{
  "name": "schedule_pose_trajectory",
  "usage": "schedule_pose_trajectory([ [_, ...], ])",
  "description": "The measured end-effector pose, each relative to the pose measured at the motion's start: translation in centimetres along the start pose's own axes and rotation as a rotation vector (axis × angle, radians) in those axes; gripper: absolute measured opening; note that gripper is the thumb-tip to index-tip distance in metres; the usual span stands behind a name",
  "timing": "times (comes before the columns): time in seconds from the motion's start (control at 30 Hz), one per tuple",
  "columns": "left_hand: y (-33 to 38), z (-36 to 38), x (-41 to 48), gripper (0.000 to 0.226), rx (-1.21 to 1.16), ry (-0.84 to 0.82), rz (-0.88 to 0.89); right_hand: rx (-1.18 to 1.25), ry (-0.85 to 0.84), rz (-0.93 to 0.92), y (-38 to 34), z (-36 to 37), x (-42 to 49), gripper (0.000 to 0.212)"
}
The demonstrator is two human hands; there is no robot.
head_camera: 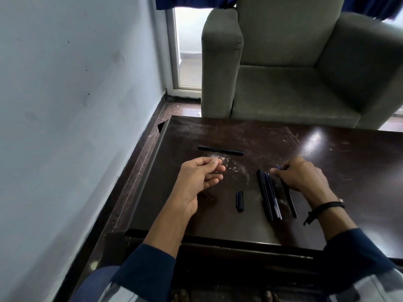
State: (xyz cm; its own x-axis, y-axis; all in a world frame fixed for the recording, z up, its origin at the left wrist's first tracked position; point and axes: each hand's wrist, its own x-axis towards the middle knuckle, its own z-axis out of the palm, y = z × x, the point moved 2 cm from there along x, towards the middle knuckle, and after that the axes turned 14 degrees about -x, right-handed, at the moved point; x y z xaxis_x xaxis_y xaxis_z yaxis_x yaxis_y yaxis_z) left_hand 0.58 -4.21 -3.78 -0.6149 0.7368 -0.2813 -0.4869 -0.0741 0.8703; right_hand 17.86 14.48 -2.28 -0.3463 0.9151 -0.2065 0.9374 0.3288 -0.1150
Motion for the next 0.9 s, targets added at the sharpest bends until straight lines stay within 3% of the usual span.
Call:
schedule_pose_trajectory([
  [0.7,0.1,0.1,-0.1,0.016,0.002,0.013,-0.001,-0.017,-0.023,-0.025,-0.6,0.3,0.0,0.032],
  [0.8,0.1,0.1,-0.1,0.016,-0.001,0.013,0.0,0.169,-0.019,-0.006,-0.4,0.6,0.9,0.03],
  [0.9,0.0,0.1,-0.1,0.016,0.004,0.01,-0.006,0.615,-0.07,-0.024,-0.5,1.0,1.6,0.028],
])
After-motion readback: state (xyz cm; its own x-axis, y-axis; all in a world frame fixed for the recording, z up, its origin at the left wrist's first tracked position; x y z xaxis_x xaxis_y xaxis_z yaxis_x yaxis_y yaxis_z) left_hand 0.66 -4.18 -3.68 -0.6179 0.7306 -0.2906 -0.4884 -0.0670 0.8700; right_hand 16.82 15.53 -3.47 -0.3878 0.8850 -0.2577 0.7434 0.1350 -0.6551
